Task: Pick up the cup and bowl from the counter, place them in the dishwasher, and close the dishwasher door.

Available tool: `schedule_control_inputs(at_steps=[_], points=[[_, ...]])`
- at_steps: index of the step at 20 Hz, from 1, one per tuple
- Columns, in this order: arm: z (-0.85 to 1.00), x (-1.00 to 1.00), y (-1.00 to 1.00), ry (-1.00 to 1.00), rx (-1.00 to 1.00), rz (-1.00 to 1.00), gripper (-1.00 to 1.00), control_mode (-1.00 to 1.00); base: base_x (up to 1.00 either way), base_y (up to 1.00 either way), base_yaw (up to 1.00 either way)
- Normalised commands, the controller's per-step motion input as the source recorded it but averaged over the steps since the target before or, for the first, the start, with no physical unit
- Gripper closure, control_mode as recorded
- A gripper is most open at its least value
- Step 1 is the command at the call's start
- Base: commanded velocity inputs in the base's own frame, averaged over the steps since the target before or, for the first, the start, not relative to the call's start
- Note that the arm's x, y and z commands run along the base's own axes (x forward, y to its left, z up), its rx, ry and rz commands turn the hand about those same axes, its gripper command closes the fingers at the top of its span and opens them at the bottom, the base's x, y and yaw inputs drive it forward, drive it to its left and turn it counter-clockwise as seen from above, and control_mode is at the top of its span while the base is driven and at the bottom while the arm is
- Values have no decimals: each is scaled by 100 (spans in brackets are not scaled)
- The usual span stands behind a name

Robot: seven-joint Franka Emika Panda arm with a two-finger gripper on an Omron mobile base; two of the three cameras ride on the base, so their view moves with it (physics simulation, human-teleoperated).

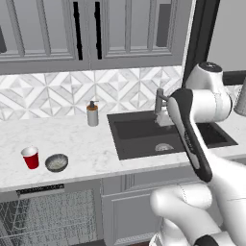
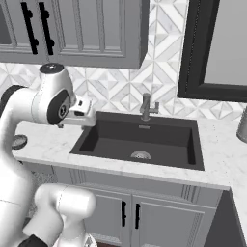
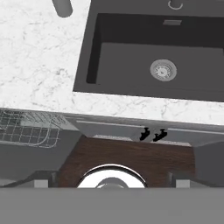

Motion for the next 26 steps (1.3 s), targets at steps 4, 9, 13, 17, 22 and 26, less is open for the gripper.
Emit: schedule_control_inputs(at_steps=[4, 9, 13, 17, 22, 26], points=[[0, -67, 5, -18, -4, 0, -100, -100, 0, 0, 0], [0, -34, 10, -8, -3, 0, -100, 100, -17, 11, 1], [0, 0, 0, 0, 0, 0, -100, 100, -19, -5, 12], [0, 0, 0, 0, 0, 0, -100, 100, -6, -35, 66], [0, 0, 0, 0, 0, 0, -100, 100, 0, -17, 98], [0, 0, 0, 0, 0, 0, -100, 100, 1, -55, 79]])
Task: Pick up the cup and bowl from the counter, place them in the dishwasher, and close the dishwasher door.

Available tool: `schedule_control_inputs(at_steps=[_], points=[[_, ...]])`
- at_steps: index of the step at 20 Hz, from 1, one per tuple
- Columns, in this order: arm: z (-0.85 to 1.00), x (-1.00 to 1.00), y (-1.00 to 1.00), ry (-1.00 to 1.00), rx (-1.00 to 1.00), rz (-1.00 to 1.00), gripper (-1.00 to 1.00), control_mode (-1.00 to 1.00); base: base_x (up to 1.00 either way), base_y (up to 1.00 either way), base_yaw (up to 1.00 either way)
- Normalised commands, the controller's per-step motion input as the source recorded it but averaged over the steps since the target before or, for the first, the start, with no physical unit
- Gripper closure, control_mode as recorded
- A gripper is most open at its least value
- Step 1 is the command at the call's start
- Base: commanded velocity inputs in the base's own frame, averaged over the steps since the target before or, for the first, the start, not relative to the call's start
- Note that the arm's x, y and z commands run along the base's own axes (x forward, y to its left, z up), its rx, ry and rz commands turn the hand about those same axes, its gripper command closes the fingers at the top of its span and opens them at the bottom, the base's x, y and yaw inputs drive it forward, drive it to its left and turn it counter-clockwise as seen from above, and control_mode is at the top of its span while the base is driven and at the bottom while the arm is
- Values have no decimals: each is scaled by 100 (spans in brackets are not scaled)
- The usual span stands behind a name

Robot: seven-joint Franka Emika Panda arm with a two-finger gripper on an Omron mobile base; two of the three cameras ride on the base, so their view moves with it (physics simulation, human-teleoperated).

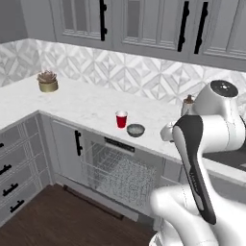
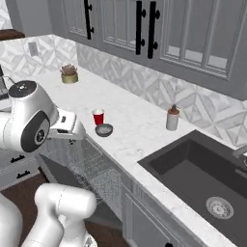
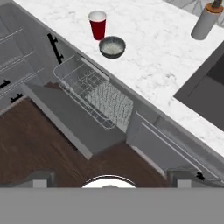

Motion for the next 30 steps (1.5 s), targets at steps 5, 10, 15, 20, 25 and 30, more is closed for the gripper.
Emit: schedule_control_inputs(at_steps=[5, 10, 15, 20, 25, 30], points=[[0, 0, 0, 0, 0, 0, -100, 100, 48, -48, 54], [0, 0, 0, 0, 0, 0, -100, 100, 54, -14, 35], [0, 0, 0, 0, 0, 0, -100, 100, 0, -27, 43], [0, 0, 0, 0, 0, 0, -100, 100, 14, -43, 31], [0, 0, 0, 0, 0, 0, -100, 100, 0, -38, 17], [0, -3, -5, 0, 0, 6, -100, -100, -4, -21, 9]])
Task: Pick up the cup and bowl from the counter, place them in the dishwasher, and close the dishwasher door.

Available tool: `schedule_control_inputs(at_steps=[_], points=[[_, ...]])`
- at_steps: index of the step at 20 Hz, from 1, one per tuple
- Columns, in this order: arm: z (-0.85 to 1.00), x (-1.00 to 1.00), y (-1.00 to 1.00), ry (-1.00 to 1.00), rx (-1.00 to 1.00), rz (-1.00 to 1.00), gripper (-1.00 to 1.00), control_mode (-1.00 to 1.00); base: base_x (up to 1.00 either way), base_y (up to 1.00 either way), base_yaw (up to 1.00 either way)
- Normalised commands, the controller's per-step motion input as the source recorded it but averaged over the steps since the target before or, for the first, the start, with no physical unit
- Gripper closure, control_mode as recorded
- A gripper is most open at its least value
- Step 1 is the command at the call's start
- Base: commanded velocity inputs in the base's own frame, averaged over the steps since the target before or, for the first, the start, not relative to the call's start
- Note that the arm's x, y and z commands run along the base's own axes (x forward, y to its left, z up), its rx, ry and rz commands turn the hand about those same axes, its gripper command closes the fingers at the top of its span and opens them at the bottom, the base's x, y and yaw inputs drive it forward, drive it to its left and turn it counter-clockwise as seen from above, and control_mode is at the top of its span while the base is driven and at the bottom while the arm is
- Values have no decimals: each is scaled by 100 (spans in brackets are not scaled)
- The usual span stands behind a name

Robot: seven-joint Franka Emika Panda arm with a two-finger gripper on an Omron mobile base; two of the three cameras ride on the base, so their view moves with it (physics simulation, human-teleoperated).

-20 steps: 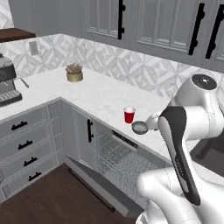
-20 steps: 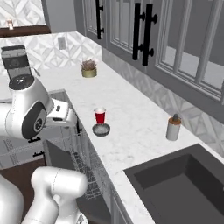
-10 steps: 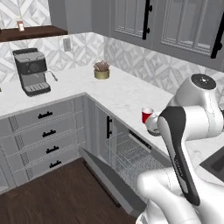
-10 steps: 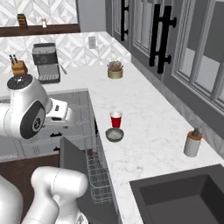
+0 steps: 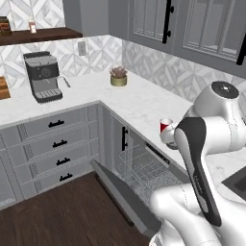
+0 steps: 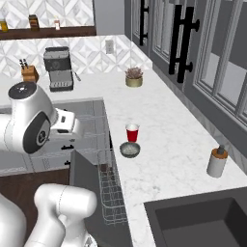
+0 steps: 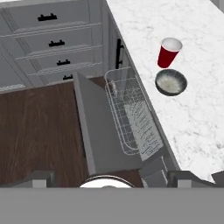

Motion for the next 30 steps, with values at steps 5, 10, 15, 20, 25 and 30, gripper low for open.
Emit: schedule_control_inputs(at_steps=[5, 10, 15, 20, 25, 30], points=[[-3, 38, 2, 2, 0, 4, -100, -100, 0, 0, 0], [-11, 65, -14, 7, -3, 0, -100, -100, 0, 0, 0], [-9, 72, -32, 7, -1, 0, -100, -100, 0, 0, 0], [-4, 51, -10, 0, -2, 0, -100, -100, 0, 0, 0], [-8, 57, -19, 4, -4, 0, -100, -100, 0, 0, 0], [-23, 49, -9, 12, -12, 0, -100, -100, 0, 0, 0]])
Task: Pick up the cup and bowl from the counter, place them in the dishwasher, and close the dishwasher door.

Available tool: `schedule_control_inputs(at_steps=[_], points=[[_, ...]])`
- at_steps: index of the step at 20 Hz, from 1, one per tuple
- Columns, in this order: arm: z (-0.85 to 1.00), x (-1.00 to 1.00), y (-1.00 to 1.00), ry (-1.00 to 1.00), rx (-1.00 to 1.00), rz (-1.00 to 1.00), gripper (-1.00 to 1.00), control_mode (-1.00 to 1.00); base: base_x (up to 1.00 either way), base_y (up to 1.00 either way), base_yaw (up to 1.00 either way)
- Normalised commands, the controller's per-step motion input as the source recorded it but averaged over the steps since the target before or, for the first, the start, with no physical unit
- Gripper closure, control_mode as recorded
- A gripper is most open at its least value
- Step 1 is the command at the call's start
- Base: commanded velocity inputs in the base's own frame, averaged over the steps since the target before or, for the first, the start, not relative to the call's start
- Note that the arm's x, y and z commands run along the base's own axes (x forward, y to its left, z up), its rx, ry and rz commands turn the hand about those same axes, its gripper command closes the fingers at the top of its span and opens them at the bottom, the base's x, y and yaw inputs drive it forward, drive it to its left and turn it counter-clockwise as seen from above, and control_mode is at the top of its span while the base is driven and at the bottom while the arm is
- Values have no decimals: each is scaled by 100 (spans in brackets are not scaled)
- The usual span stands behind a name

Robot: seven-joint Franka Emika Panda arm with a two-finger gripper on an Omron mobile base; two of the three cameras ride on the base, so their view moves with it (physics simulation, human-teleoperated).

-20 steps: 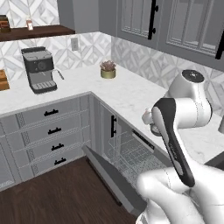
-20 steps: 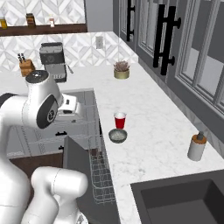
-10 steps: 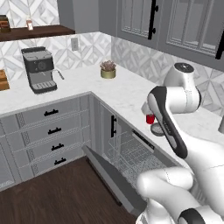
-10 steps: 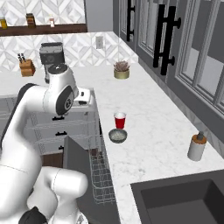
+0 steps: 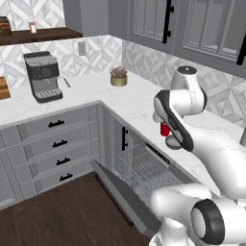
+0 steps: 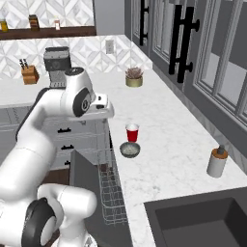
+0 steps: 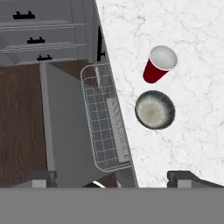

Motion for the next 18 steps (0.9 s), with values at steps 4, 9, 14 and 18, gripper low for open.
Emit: schedule_control_inputs(at_steps=[4, 9, 14, 18], points=[[-21, 40, -3, 9, -14, 0, -100, -100, 0, 0, 0], [-30, 33, -45, 3, -2, 1, -100, -100, 0, 0, 0], [-28, 37, -30, 0, 4, 3, -100, -100, 0, 0, 0], [-32, 51, -1, 1, 1, 3, -100, -100, 0, 0, 0]])
